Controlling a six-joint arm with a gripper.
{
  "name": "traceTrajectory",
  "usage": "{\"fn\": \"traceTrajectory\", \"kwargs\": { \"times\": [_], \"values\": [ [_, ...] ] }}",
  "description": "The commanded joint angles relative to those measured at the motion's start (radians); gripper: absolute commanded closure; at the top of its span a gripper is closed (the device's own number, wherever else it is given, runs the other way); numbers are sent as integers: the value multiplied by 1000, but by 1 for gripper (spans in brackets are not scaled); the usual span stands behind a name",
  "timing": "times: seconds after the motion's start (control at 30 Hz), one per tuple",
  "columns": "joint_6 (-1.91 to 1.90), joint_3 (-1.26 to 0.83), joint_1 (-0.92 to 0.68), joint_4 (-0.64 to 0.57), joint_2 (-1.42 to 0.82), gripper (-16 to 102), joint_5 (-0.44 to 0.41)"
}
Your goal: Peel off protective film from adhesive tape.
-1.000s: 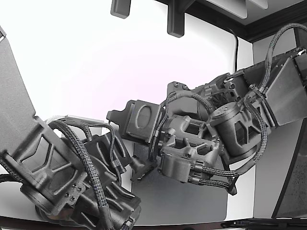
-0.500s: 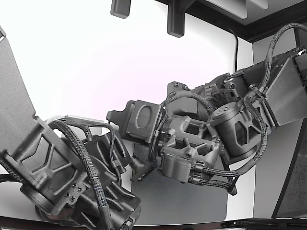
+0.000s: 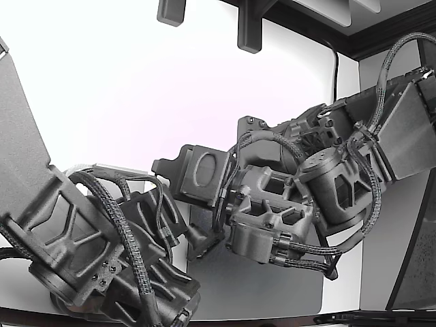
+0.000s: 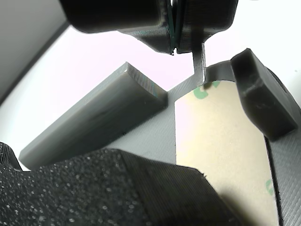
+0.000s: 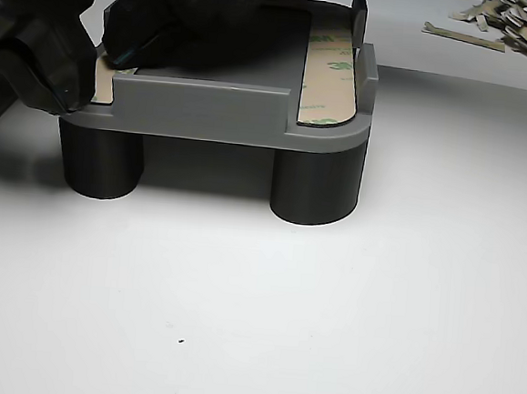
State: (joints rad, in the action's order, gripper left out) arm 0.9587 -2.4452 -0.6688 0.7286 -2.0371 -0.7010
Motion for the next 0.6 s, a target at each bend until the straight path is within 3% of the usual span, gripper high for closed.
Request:
{"fn": "traceTrajectory", "kwargs": {
  "times": [0.0, 0.57],
  "values": [
    [0, 29, 6, -5, -18, 97, -8],
    [6, 32, 6, -2, -3, 97, -17]
  ]
}}
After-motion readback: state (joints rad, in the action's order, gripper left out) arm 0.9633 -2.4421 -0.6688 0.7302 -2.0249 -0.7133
